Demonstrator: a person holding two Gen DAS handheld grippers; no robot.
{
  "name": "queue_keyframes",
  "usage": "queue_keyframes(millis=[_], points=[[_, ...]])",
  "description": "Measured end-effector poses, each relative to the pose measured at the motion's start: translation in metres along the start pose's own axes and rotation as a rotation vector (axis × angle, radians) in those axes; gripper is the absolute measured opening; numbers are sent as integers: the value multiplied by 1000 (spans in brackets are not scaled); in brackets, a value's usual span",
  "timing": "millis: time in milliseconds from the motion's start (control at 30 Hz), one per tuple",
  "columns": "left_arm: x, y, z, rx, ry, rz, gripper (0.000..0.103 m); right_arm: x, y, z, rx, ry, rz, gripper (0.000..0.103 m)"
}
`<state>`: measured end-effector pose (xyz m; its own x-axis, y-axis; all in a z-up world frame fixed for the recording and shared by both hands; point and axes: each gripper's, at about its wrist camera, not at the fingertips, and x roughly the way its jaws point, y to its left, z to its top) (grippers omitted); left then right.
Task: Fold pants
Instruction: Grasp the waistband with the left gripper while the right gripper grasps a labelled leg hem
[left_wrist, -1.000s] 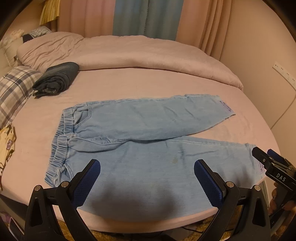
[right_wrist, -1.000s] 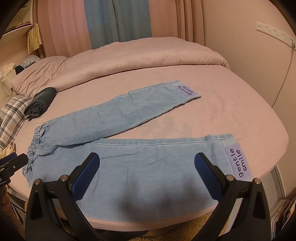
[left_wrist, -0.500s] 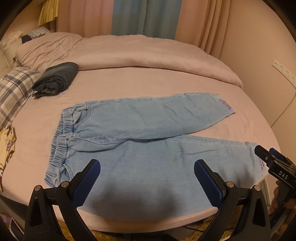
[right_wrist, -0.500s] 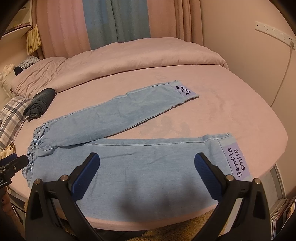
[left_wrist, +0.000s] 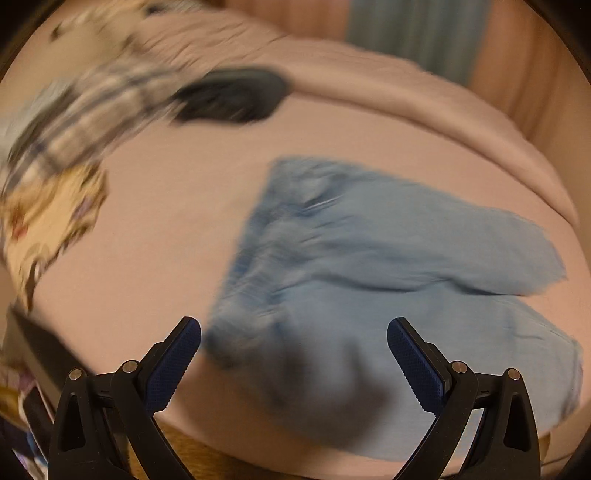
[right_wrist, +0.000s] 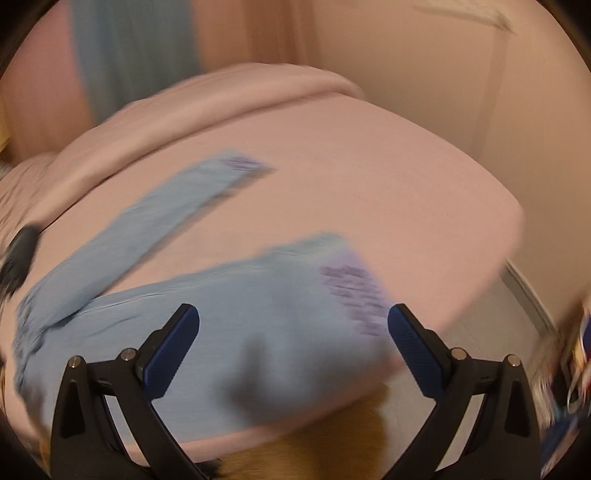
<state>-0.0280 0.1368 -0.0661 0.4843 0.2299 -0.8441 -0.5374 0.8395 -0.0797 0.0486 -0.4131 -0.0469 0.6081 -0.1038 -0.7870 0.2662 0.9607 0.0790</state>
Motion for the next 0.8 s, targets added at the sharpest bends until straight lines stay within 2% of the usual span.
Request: queue_keyframes(millis=[67, 133, 267, 333, 367, 400, 433, 467, 533, 600, 633, 667, 800], points=[[16, 22, -6, -48, 50, 22, 102, 16, -35, -2, 78, 42, -45, 100], [30, 35, -11, -88, 86, 7, 102, 27, -56, -6, 131, 82, -52, 95], [50, 45, -18, -164, 140, -39, 93, 49, -72, -9, 183, 132, 18, 90], [47, 41, -17, -152, 109, -31, 82, 60, -72, -10, 188, 139, 54, 84], [46, 38, -16, -139, 98, -34, 64, 67, -71, -12, 187, 155, 49, 79], [45, 37, -14, -139, 94, -35, 57, 73, -71, -13, 185, 165, 42, 75], [45, 36, -13, -143, 99, -34, 55, 78, -70, -15, 184, 168, 32, 75], [46, 36, -13, -146, 104, -44, 49, 79, -66, -15, 179, 150, 24, 75], [47, 39, -11, -151, 97, -72, 41, 77, -60, -15, 147, 133, 14, 59], [41, 42, -10, -181, 99, -88, 35, 77, -58, -11, 133, 107, 17, 19], [37, 42, -10, -196, 99, -99, 35, 76, -57, -8, 126, 97, 8, 8], [29, 43, -8, -215, 92, -117, 33, 76, -57, -1, 120, 90, -12, 6], [-11, 49, 1, -220, 39, -194, 33, 58, -54, 34, 132, 4, 97, 4]])
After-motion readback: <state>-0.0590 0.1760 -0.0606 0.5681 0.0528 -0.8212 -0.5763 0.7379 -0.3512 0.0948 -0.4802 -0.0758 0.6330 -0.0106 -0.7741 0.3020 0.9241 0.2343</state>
